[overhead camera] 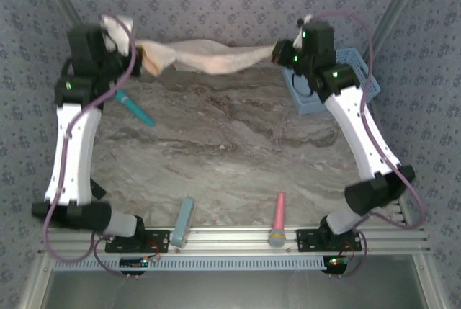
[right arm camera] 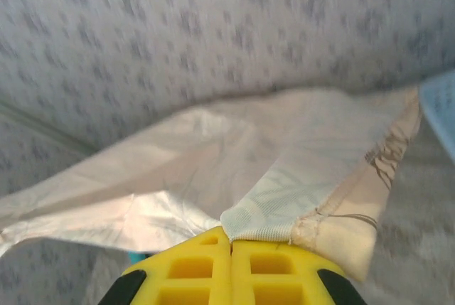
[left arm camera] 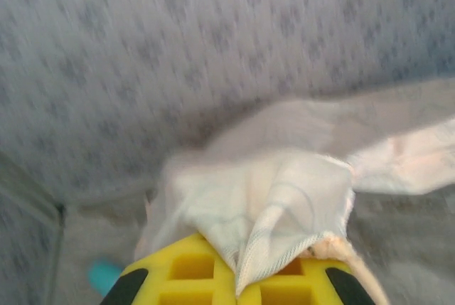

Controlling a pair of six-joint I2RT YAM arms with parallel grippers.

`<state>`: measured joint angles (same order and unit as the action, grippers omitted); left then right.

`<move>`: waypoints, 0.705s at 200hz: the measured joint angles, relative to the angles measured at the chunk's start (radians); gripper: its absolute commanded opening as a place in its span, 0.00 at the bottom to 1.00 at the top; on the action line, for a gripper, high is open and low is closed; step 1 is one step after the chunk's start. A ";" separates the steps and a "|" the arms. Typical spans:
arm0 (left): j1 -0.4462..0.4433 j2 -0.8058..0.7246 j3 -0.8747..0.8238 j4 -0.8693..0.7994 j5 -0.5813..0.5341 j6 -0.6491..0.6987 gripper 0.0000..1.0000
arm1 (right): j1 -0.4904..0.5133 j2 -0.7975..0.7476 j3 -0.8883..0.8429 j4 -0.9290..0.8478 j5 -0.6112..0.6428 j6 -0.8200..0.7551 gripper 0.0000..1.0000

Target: Fold the inside-out t-shirt

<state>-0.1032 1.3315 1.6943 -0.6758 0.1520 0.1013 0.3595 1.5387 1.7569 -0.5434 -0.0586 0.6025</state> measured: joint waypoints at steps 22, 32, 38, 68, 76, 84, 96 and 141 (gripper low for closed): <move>-0.017 -0.236 -0.423 0.069 0.031 -0.103 0.00 | 0.013 -0.123 -0.355 0.073 0.014 0.054 0.00; -0.037 -0.308 -0.577 0.089 0.043 -0.153 0.00 | 0.018 -0.149 -0.505 0.104 0.021 0.074 0.00; -0.057 -0.344 -0.663 0.096 0.051 -0.181 0.00 | 0.021 -0.159 -0.587 0.113 0.028 0.087 0.00; -0.151 -0.448 -0.970 0.062 0.097 -0.313 0.00 | 0.040 -0.214 -0.898 0.105 0.045 0.138 0.00; -0.157 -0.473 -1.012 0.035 0.104 -0.349 0.04 | 0.040 -0.241 -0.943 0.100 0.048 0.150 0.00; -0.166 -0.503 -1.040 0.014 0.103 -0.385 0.25 | 0.040 -0.271 -0.973 0.096 0.052 0.159 0.00; -0.191 -0.558 -1.057 -0.004 0.100 -0.428 0.46 | 0.039 -0.314 -0.996 0.092 0.063 0.169 0.00; -0.218 -0.631 -1.013 -0.038 0.076 -0.540 0.80 | 0.025 -0.379 -1.003 0.067 0.093 0.200 0.45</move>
<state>-0.3210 0.7002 0.6815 -0.7136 0.2283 -0.4385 0.3843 1.1599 0.7540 -0.4763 0.0349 0.8021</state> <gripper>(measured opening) 0.789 0.378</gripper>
